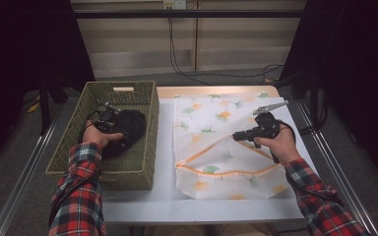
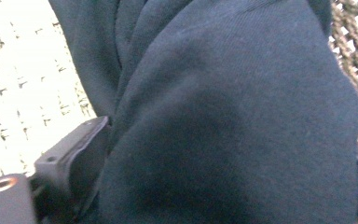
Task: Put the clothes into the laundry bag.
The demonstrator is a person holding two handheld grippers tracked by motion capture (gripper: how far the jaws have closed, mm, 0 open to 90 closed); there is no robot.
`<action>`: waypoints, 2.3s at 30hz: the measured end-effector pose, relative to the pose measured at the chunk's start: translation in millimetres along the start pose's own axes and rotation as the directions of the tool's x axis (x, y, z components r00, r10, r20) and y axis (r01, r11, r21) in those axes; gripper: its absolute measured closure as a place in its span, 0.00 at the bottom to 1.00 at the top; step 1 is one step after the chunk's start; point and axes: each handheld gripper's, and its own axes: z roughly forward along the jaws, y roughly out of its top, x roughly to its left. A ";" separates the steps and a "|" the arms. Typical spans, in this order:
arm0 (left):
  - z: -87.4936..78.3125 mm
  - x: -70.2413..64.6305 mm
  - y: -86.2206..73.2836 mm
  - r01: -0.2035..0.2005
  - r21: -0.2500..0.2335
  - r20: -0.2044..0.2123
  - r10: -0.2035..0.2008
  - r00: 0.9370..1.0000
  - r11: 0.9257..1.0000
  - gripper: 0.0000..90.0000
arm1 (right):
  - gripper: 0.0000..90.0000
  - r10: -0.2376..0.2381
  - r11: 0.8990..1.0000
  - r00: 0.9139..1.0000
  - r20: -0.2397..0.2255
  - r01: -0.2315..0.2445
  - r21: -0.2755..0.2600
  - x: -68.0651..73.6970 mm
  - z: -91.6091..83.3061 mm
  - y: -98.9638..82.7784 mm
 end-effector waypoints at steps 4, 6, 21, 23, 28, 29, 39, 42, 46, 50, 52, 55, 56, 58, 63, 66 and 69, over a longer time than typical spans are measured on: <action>-1.5 -0.6 -0.4 0.003 0.029 -0.029 -0.002 1.000 1.000 0.24 | 1.00 -0.005 1.000 1.000 -0.001 0.005 -0.002 -0.6 0.4 -0.4; -2.3 -2.2 -0.3 0.011 0.035 -0.033 -0.010 0.999 0.999 0.32 | 1.00 -0.004 1.000 1.000 0.001 0.004 -0.002 -0.7 0.4 -0.6; -21.8 -6.7 4.4 0.145 0.096 -0.013 -0.144 0.989 0.985 0.61 | 1.00 0.006 1.000 1.000 0.004 -0.006 -0.001 -1.8 0.6 -1.1; -28.1 -5.0 4.4 0.147 0.086 0.004 -0.148 0.989 0.985 0.61 | 1.00 0.007 1.000 1.000 0.007 -0.007 -0.002 -1.9 0.6 -0.9; -43.0 -3.2 4.9 0.176 0.064 0.027 -0.178 0.984 0.982 0.61 | 1.00 0.006 1.000 1.000 0.004 -0.006 0.000 -1.5 0.5 -0.9; -46.3 -3.4 5.6 0.173 0.061 0.029 -0.175 0.984 0.983 0.61 | 1.00 0.005 1.000 1.000 0.004 -0.005 -0.001 -1.5 0.5 -0.8; -77.2 -13.7 24.0 0.160 0.030 0.064 -0.161 0.985 0.987 0.61 | 1.00 0.003 1.000 1.000 0.000 -0.003 -0.002 -2.1 1.9 1.4; -84.0 -15.9 28.7 0.161 0.037 0.072 -0.163 0.984 0.986 0.61 | 1.00 0.008 1.000 1.000 -0.001 -0.008 -0.003 -2.3 1.8 1.6; -91.1 -20.1 33.2 0.160 0.029 0.096 -0.162 0.982 0.987 0.61 | 1.00 0.005 1.000 1.000 -0.003 -0.005 -0.003 -3.1 0.8 0.8; -99.8 -26.1 38.6 0.138 0.027 0.109 -0.141 0.984 0.990 0.62 | 1.00 0.009 1.000 1.000 -0.005 -0.009 -0.007 -3.0 0.4 0.9; -104.6 -29.0 41.5 0.137 0.031 0.138 -0.140 0.981 0.990 0.62 | 1.00 0.004 1.000 1.000 -0.004 -0.004 -0.004 -3.0 1.0 0.9; -110.7 -33.1 44.8 0.127 0.011 0.150 -0.127 0.980 0.992 0.62 | 1.00 0.006 1.000 1.000 -0.001 -0.006 0.003 -2.7 2.1 0.3; -112.4 -34.4 45.9 0.121 0.012 0.149 -0.122 0.981 0.993 0.62 | 1.00 0.007 1.000 1.000 0.000 -0.007 0.004 -2.6 2.3 0.2; -115.7 -36.8 48.0 0.105 0.021 0.157 -0.107 0.982 0.994 0.62 | 1.00 0.001 1.000 1.000 -0.005 -0.001 0.003 -2.6 3.1 -0.1; -121.0 -46.0 51.4 0.094 0.017 0.192 -0.095 0.977 0.995 0.62 | 1.00 0.001 1.000 1.000 -0.001 -0.001 0.009 -1.8 4.2 -0.4; -122.2 -51.7 53.8 0.074 0.017 0.207 -0.075 0.975 0.997 0.62 | 1.00 0.000 1.000 1.000 -0.003 0.000 0.007 -1.8 3.5 0.3; -123.3 -58.2 56.5 0.056 0.011 0.233 -0.057 0.971 0.998 0.62 | 1.00 0.007 1.000 1.000 -0.003 -0.007 0.005 -1.3 3.3 0.7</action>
